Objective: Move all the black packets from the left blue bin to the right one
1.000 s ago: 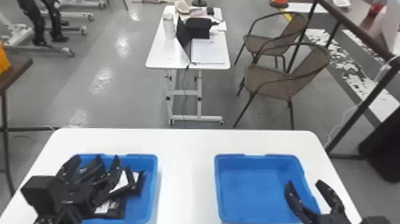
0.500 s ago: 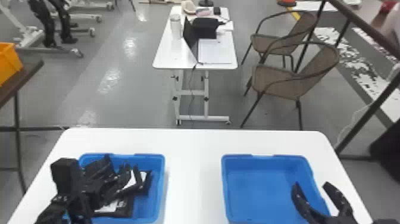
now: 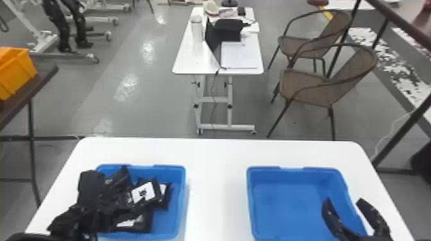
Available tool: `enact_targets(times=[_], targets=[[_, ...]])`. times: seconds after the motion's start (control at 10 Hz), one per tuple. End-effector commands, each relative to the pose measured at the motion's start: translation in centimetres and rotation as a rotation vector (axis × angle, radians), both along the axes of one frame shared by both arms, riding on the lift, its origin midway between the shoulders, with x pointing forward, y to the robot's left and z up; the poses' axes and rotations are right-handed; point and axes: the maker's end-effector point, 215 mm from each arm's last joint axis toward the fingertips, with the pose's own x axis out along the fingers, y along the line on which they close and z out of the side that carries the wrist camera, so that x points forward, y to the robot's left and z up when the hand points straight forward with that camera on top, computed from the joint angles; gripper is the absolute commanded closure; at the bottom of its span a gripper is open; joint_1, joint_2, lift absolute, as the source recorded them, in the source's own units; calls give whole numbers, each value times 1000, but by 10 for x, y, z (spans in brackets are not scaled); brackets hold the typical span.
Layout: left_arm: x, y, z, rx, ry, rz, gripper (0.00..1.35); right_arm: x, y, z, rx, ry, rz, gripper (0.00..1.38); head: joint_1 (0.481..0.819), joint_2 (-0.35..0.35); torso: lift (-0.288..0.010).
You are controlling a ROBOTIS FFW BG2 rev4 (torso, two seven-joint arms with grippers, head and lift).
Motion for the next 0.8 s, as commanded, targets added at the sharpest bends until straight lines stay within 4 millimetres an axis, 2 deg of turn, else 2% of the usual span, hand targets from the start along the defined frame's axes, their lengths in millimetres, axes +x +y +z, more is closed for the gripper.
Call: enact_targets(times=[0.0,0.3,0.5,0.6,0.7], targets=[[2,2,-17,21,44,-14,151,1,4,-1,17,0,-3,242,695,32,0],[4,1,-49,45,139,-75,151,0,5,-3,24,4,-1,242,695,30,0],[10,-3,-56,46,161,-89,180,-1,5,-4,26,6,0,242,695,33,0],[13,-2,-58,51,166,-89,237,-1,5,-5,27,10,1,242,695,33,0],[15,0,-58,66,166,-94,355,-1,6,-6,28,12,3,243,695,32,0]])
